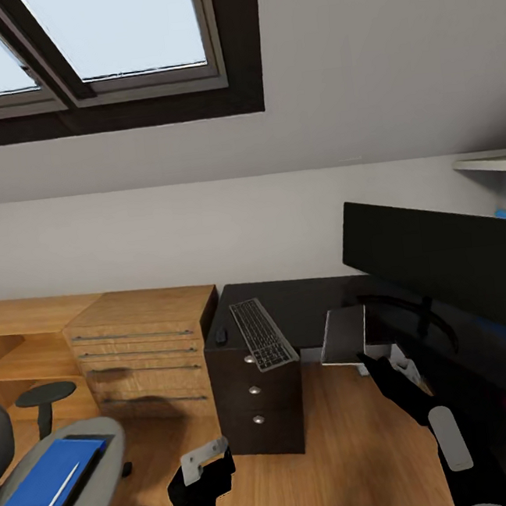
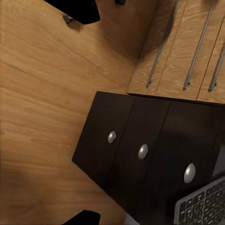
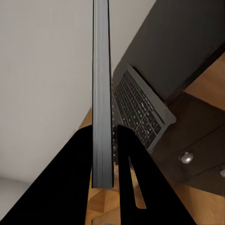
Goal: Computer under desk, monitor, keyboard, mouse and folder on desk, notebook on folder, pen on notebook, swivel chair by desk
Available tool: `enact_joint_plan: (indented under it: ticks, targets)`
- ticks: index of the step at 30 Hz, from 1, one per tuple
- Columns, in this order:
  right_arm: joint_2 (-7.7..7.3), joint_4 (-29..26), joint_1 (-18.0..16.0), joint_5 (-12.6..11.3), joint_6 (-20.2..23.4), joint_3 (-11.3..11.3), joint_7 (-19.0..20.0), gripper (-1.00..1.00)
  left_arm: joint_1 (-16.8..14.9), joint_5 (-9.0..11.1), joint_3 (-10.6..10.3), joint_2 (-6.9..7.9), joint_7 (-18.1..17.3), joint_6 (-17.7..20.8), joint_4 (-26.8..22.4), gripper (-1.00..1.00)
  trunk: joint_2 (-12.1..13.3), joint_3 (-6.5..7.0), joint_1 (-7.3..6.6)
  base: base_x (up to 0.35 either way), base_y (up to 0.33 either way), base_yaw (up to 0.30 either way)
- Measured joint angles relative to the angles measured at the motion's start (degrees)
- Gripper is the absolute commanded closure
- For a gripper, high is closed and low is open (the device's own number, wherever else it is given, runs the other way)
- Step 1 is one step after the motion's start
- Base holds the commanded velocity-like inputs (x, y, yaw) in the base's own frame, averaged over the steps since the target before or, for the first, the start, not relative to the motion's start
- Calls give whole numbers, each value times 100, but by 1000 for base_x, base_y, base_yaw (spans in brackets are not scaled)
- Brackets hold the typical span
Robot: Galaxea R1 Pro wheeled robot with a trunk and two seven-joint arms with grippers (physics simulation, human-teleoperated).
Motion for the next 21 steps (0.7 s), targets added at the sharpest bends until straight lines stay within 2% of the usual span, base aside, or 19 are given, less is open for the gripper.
enact_joint_plan:
  ticks: [3, 5, 10, 13, 18, 21]
  targets:
    - [3, 242, 0, 11, -112, 4, -13, 100, -1, -1, -1, 1, 3, 0, -3, -100, 0, 0, 0, 328, 0, 0]
    - [12, 373, -1, -13, -394, 1, -104, 100, -2, -1, 2, 7, 4, -6, -19, -100, 0, 0, 0, 328, 0, 0]
    - [28, 401, -7, -23, -802, 5, -703, 100, 1, -1, 5, 17, 4, -18, -47, -100, 0, 0, 0, 328, 0, 0]
    - [41, 429, -9, -206, -932, 8, -981, 100, -1, -2, 11, 29, 9, -24, -122, -100, 0, 0, 0, 328, 0, 0]
    - [27, 572, -13, -718, -975, 25, -1095, 100, -2, -1, 12, 39, 12, -26, -192, -100, 0, 0, 0, 328, 0, 0]
    - [16, 653, -16, -885, -970, 32, -1116, 100, -1, -1, 14, 42, 12, -23, -207, -100, 0, 0, 0, 328, 0, 0]
